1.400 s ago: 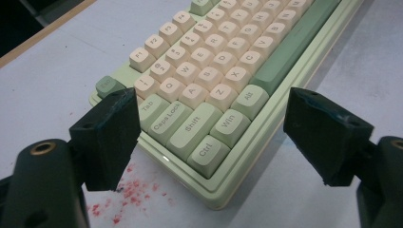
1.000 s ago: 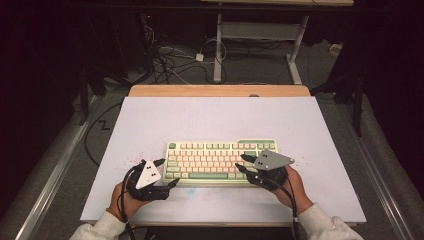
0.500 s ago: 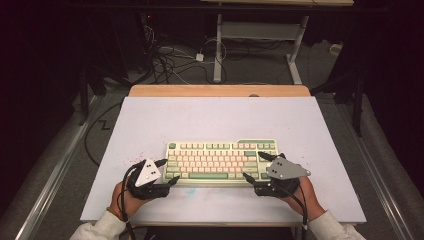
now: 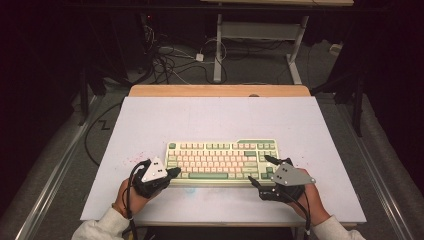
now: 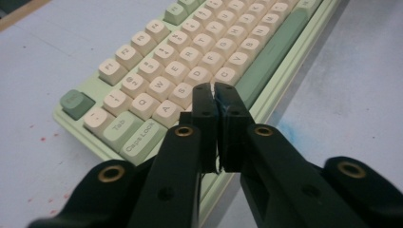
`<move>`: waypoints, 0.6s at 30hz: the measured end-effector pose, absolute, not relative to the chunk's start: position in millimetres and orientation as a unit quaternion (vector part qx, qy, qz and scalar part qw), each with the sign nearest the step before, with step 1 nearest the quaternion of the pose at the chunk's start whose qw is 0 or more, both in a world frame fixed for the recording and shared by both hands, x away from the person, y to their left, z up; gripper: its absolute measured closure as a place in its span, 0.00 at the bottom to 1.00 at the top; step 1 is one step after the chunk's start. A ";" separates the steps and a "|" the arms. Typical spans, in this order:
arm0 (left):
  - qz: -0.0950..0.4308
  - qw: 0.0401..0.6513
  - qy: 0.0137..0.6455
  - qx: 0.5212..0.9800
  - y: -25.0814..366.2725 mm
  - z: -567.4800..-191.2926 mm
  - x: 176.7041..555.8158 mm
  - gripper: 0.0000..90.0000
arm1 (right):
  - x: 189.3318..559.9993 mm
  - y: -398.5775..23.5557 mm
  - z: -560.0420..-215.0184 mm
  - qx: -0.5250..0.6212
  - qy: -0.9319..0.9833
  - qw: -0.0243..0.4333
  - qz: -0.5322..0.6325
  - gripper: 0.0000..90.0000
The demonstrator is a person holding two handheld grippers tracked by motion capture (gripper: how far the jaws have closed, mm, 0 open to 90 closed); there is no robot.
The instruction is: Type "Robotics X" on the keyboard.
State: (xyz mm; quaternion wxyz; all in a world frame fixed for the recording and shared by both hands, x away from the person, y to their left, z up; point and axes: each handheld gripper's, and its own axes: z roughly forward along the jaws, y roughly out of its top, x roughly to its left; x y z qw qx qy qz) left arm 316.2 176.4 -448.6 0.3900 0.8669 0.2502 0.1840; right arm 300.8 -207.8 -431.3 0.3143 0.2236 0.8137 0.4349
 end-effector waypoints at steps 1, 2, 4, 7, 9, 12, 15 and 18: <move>0.181 0.389 0.251 0.868 174.2 -448.5 317.4 0.98 | 299.8 -208.6 -431.4 0.223 0.814 0.316 0.434 0.25; 0.180 0.385 0.251 0.870 171.8 -448.2 318.8 0.98 | 299.0 -209.5 -431.6 0.223 0.813 0.316 0.435 0.25; 0.177 0.381 0.252 0.872 166.4 -448.0 321.6 0.98 | 297.9 -211.3 -432.2 0.226 0.813 0.316 0.434 0.25; 0.173 0.376 0.250 0.875 158.5 -446.9 325.6 0.98 | 295.8 -213.1 -433.6 0.229 0.814 0.316 0.430 0.24; 0.172 0.372 0.248 0.878 153.7 -446.1 328.1 0.98 | 294.8 -214.7 -434.1 0.230 0.814 0.315 0.430 0.24; 0.167 0.369 0.251 0.879 148.8 -444.7 332.6 0.98 | 294.1 -216.6 -434.3 0.232 0.814 0.317 0.428 0.24; 0.165 0.364 0.253 0.881 144.8 -443.7 337.3 0.98 | 293.4 -217.4 -434.7 0.234 0.814 0.317 0.428 0.24; 0.167 0.362 0.253 0.881 140.8 -442.7 341.5 0.98 | 293.5 -217.2 -434.9 0.234 0.814 0.317 0.428 0.24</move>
